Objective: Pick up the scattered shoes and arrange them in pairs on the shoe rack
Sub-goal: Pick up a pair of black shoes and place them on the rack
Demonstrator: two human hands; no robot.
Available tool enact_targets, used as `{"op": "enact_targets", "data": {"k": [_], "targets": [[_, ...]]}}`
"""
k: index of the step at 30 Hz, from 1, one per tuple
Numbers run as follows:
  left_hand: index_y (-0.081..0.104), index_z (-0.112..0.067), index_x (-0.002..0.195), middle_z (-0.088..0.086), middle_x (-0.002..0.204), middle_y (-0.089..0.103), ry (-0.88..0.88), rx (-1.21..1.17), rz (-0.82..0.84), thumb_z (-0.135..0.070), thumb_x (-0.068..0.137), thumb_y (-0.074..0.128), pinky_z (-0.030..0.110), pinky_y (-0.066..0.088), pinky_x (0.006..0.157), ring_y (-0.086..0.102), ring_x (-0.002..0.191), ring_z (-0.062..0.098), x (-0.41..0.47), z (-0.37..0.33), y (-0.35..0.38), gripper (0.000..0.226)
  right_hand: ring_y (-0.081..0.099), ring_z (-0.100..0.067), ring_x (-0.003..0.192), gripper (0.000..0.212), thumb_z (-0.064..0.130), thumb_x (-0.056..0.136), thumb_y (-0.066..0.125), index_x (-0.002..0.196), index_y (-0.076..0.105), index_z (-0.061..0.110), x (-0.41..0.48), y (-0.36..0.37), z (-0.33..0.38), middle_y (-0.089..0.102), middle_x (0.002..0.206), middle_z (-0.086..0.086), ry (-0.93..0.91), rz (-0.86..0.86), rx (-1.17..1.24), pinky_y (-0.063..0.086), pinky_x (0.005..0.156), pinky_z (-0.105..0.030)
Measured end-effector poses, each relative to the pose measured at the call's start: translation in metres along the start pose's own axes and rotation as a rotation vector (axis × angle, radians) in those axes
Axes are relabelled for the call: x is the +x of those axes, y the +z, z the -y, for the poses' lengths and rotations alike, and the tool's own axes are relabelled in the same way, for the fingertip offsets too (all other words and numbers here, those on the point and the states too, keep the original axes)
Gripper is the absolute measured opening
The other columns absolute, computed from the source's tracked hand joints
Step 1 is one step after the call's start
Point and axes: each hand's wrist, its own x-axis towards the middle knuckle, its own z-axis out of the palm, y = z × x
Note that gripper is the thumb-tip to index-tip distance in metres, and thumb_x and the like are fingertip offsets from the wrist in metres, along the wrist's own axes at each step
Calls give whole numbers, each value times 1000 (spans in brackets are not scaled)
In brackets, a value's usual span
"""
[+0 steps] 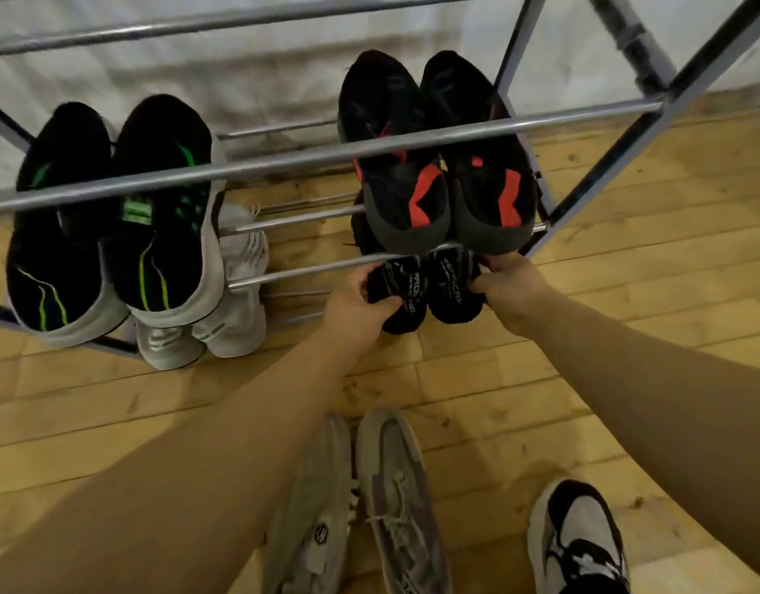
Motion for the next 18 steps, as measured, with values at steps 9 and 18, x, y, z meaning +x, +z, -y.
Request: {"op": "enact_targets", "data": {"k": [9,18], "targets": [[21,-40,158,-1,153,39,13,433,119,-69,79,67,46,37,116,38,141,26,15,8,4,96,56,-7,96,37,24,97,62,132,54,33,-32,9,-4,60,108,16,-170,-131,-371,44,74,-17],[24,-38,158,8,142,42,79,527,44,-47,84,75,37,40,110,46,131,29,17,22,13,91,54,-4,96,69,32,82,80,140,43,37,-40,21,-21,53,102,28,-221,-220,-461,40,67,-17]]}}
